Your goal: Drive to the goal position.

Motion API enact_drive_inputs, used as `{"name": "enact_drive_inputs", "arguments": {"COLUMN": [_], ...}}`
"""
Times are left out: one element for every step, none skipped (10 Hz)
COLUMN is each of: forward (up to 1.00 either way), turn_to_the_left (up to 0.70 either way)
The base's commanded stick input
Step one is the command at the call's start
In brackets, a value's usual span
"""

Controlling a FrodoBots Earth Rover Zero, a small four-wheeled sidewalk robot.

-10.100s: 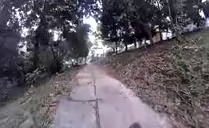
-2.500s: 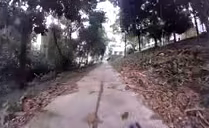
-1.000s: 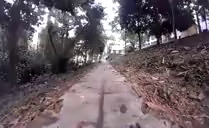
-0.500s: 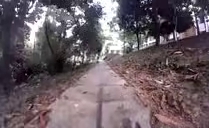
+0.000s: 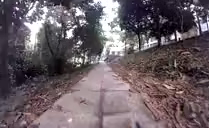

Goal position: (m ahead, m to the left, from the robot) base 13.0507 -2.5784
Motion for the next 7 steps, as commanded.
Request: {"name": "enact_drive_inputs", "arguments": {"forward": [0.70, 0.70, 0.70, 0.70, 0.70, 0.70, 0.70], "turn_to_the_left": [-0.02, 0.01, 0.01, 0.01, 0.01, 0.01, 0.01]}}
